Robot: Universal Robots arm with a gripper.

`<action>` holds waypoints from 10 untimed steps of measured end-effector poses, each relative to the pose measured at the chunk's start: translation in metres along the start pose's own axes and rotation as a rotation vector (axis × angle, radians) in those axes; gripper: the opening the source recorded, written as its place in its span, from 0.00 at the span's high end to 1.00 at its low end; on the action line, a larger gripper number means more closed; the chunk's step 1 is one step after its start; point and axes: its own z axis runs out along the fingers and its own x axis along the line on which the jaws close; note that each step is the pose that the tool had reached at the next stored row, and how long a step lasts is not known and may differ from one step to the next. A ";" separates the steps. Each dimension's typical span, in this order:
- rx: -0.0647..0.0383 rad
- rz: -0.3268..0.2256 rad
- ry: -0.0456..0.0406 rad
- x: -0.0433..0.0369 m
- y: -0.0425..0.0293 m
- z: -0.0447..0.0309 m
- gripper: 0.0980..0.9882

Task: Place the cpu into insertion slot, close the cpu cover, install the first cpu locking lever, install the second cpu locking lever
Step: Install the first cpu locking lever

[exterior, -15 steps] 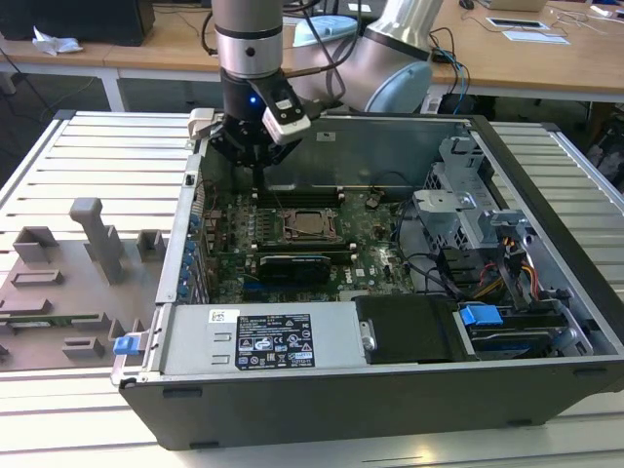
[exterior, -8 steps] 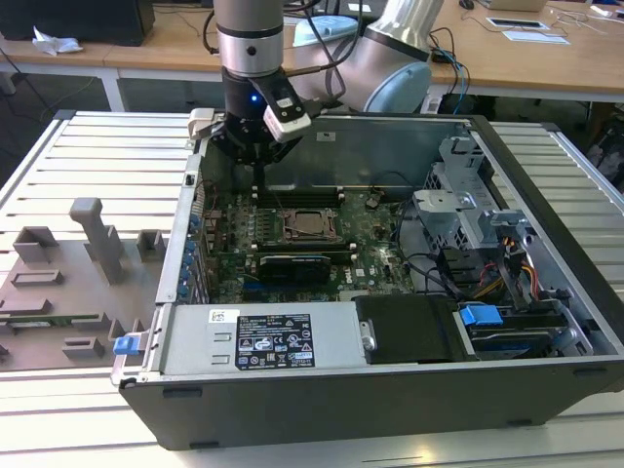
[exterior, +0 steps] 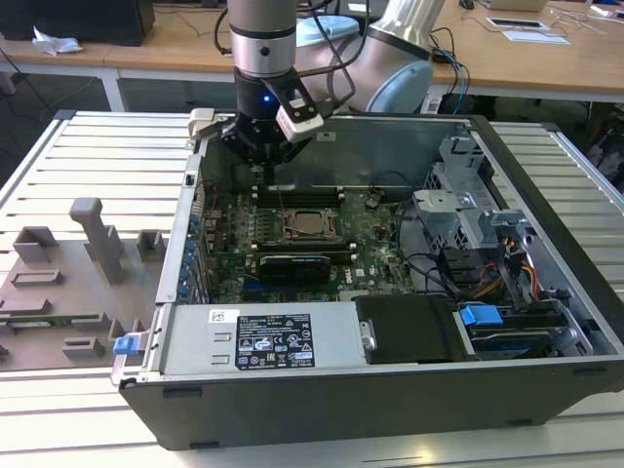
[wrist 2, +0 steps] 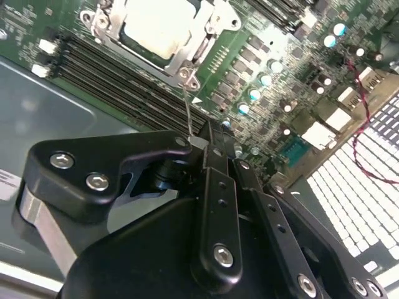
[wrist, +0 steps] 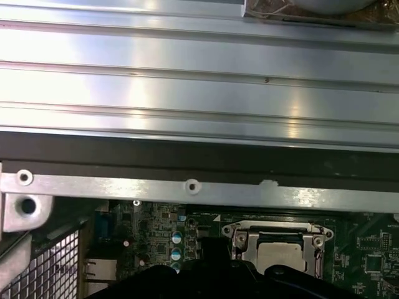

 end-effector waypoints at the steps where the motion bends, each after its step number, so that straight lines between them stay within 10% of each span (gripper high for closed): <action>1: 0.000 0.000 0.0000 -0.0025 -0.0001 0.0001 0.99; 10: -0.012 0.004 0.0043 -0.0279 -0.0015 0.0031 0.99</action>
